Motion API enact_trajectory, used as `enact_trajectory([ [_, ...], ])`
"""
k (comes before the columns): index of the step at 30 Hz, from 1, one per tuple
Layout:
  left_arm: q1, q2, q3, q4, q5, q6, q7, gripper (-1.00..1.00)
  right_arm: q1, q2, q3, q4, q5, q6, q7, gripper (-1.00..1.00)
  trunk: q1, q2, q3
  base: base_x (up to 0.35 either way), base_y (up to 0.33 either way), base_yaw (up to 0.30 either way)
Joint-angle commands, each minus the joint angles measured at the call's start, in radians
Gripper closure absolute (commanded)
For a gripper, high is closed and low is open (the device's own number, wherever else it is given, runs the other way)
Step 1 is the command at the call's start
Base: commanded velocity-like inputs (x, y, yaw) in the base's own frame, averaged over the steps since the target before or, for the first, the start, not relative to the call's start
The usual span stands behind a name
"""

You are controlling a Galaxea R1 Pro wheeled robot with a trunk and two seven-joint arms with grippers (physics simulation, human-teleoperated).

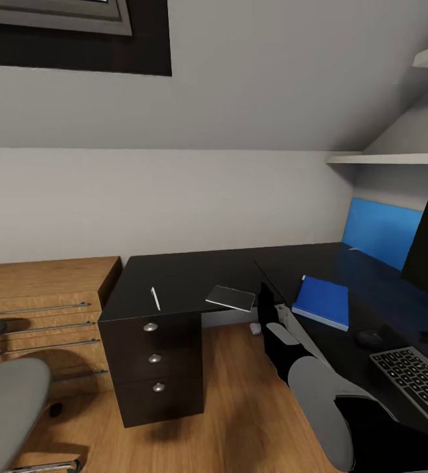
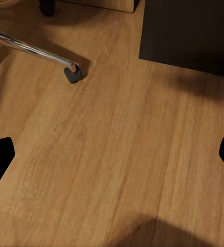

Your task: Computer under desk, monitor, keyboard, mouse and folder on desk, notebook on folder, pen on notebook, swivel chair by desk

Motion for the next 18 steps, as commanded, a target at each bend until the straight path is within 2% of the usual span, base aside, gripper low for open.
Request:
enact_trajectory([
  [1, 0.0, 0.0, -0.008, -0.001, -0.001, -0.001, 0.01, -1.0, -0.001, 0.001, -0.008, 0.001, -0.006, 0.001, 0.009, -1.0, 0.0, -0.001, -0.002, 0.0, 0.0, 0.051],
  [18, 0.0, -0.001, -0.008, -0.001, -0.001, -0.002, 0.011, -1.0, -0.001, 0.0, -0.009, 0.001, -0.006, 0.002, 0.008, -1.0, 0.0, -0.001, -0.023, 0.0, 0.0, 0.061],
])
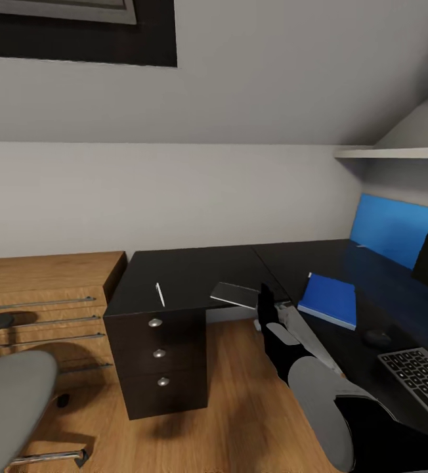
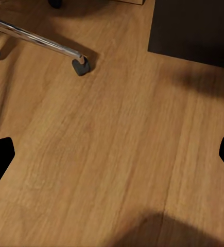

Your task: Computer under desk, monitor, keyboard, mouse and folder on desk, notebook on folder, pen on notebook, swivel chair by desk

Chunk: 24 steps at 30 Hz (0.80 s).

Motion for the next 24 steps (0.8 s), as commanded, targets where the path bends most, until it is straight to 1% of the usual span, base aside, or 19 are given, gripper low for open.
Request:
enact_trajectory([
  [1, 0.0, 0.0, -0.008, -0.001, -0.001, -0.001, 0.009, -1.0, -0.001, 0.001, -0.008, 0.001, -0.006, 0.001, 0.009, -1.0, 0.0, -0.001, -0.003, 0.0, 0.0, 0.007],
  [12, 0.0, -0.002, -0.007, -0.001, -0.001, -0.005, 0.009, -1.0, -0.001, -0.002, -0.009, 0.001, -0.006, 0.001, 0.01, -1.0, 0.0, -0.001, -0.013, 0.0, 0.0, 0.002],
  [24, 0.0, -0.002, -0.005, -0.001, -0.001, -0.005, 0.012, -1.0, -0.001, -0.004, -0.009, 0.002, -0.006, 0.0, 0.008, -1.0, 0.046, -0.085, -0.052, 0.0, 0.0, 0.0],
])
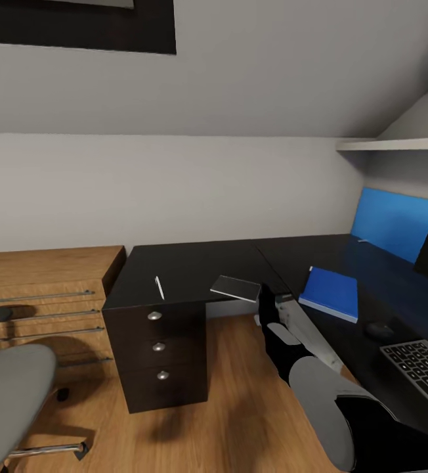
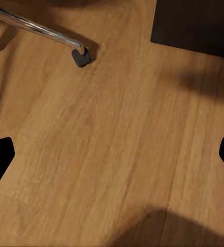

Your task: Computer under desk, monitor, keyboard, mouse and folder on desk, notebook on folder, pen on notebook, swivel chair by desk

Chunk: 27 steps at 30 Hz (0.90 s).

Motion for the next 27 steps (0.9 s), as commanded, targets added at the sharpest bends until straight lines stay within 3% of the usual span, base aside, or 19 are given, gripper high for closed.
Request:
enact_trajectory([
  [1, 0.0, 0.0, -0.01, -0.001, -0.001, -0.001, 0.009, -1.0, -0.001, 0.001, -0.008, 0.001, -0.005, 0.001, 0.008, -1.0, 0.004, -0.008, -0.004, 0.0, 0.0, 0.0],
  [9, 0.0, 0.001, -0.013, -0.08, -0.002, 0.011, 0.02, -1.0, -0.001, -0.001, -0.007, 0.002, -0.003, 0.001, 0.005, -1.0, 0.034, -0.064, -0.029, 0.0, 0.0, 0.0],
  [13, 0.0, 0.001, -0.013, -0.164, -0.004, 0.074, 0.06, -1.0, -0.001, -0.001, -0.006, 0.002, -0.001, 0.001, 0.004, -1.0, 0.05, -0.092, -0.042, 0.0, 0.0, 0.0],
  [17, 0.0, 0.004, -0.014, -0.309, -0.007, 0.233, 0.164, -1.0, -0.001, -0.005, -0.005, 0.001, 0.002, 0.001, -0.004, -1.0, 0.065, -0.12, -0.054, 0.0, 0.0, 0.0],
  [18, 0.0, 0.006, -0.013, -0.43, -0.009, 0.338, 0.237, -1.0, -0.001, -0.008, -0.004, 0.001, 0.003, 0.001, -0.009, -1.0, 0.069, -0.127, -0.058, 0.0, 0.0, 0.0],
  [21, 0.0, 0.008, -0.014, -0.563, -0.011, 0.439, 0.305, -1.0, -0.001, -0.011, -0.004, 0.0, 0.003, 0.0, -0.012, -1.0, 0.08, -0.148, -0.067, 0.0, 0.0, 0.0],
  [22, 0.0, 0.008, -0.014, -0.65, -0.012, 0.502, 0.349, -1.0, -0.001, -0.013, -0.003, 0.0, 0.003, 0.0, -0.013, -1.0, 0.084, -0.155, -0.07, 0.0, 0.0, 0.0],
  [27, 0.0, 0.009, -0.014, -0.826, -0.011, 0.647, 0.454, -1.0, -0.001, -0.016, -0.002, 0.0, 0.004, 0.0, -0.015, -1.0, 0.103, -0.19, -0.086, 0.0, 0.0, 0.0],
])
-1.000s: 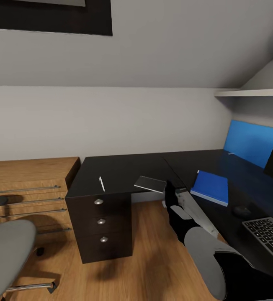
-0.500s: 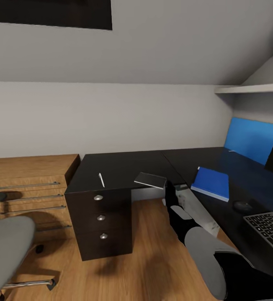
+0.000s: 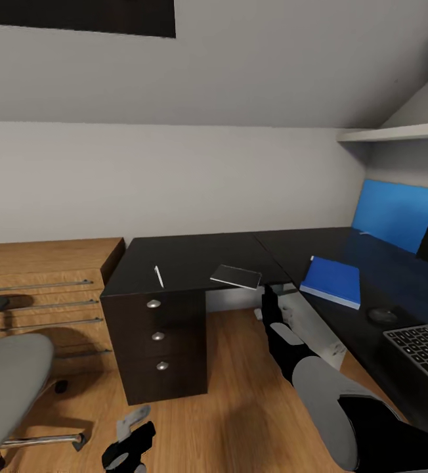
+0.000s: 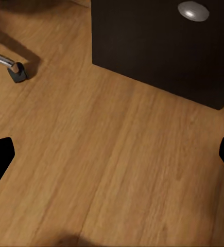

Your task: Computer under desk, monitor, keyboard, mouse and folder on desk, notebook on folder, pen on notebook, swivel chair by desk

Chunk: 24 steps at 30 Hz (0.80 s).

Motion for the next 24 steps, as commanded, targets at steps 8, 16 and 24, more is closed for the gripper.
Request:
enact_trajectory([
  [8, -0.001, 0.002, -0.003, -0.157, 0.012, 0.12, 0.077, -1.0, -0.001, 0.001, -0.007, 0.001, -0.006, 0.0, 0.009, -1.0, 0.015, -0.029, -0.014, 0.0, 0.0, 0.0],
  [16, -0.001, 0.035, -0.004, -0.131, 0.013, 0.137, 0.089, -1.0, -0.001, 0.001, -0.002, 0.001, 0.005, -0.001, 0.01, -1.0, 0.015, -0.029, -0.014, 0.0, 0.0, 0.0],
  [24, 0.0, 0.053, -0.005, -0.1, 0.012, 0.137, 0.087, -1.0, -0.001, 0.004, 0.01, 0.001, 0.058, -0.001, 0.014, -1.0, 0.015, -0.029, -0.014, 0.0, 0.0, 0.0],
])
